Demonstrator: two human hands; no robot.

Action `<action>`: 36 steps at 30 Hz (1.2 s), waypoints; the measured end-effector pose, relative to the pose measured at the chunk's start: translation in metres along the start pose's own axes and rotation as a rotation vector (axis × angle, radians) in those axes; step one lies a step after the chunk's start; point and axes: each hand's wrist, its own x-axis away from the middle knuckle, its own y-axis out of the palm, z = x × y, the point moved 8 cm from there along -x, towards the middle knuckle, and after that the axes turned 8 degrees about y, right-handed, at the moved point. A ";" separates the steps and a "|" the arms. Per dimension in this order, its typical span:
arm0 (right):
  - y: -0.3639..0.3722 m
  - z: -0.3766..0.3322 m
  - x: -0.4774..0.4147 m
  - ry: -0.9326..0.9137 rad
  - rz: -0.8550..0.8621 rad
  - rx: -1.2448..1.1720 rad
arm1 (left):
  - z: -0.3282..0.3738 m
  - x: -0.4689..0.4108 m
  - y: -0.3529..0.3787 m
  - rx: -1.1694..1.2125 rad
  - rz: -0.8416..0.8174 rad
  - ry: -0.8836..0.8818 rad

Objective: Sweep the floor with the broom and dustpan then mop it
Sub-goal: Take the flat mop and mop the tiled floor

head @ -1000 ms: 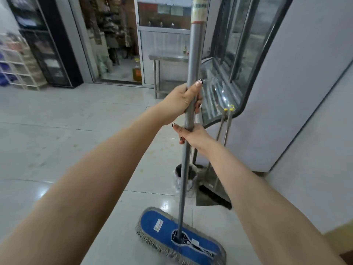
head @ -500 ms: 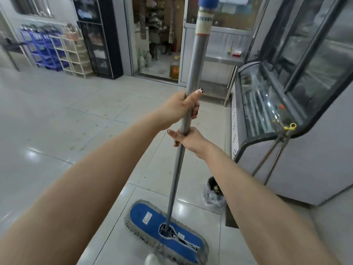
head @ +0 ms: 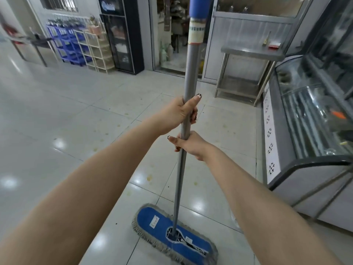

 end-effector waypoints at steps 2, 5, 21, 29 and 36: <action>0.009 -0.008 -0.022 0.019 0.002 0.023 | -0.008 -0.008 -0.021 0.013 0.005 -0.006; 0.026 -0.022 -0.046 0.042 -0.017 0.038 | -0.020 -0.018 -0.054 0.021 0.004 -0.007; 0.132 -0.098 -0.112 0.148 0.161 0.186 | -0.053 -0.017 -0.210 -0.048 -0.127 0.058; 0.184 -0.087 -0.103 0.150 0.113 0.079 | -0.068 0.020 -0.223 -0.054 -0.200 0.015; 0.213 -0.032 -0.080 0.298 0.264 -0.029 | -0.102 0.070 -0.203 -0.042 -0.315 -0.081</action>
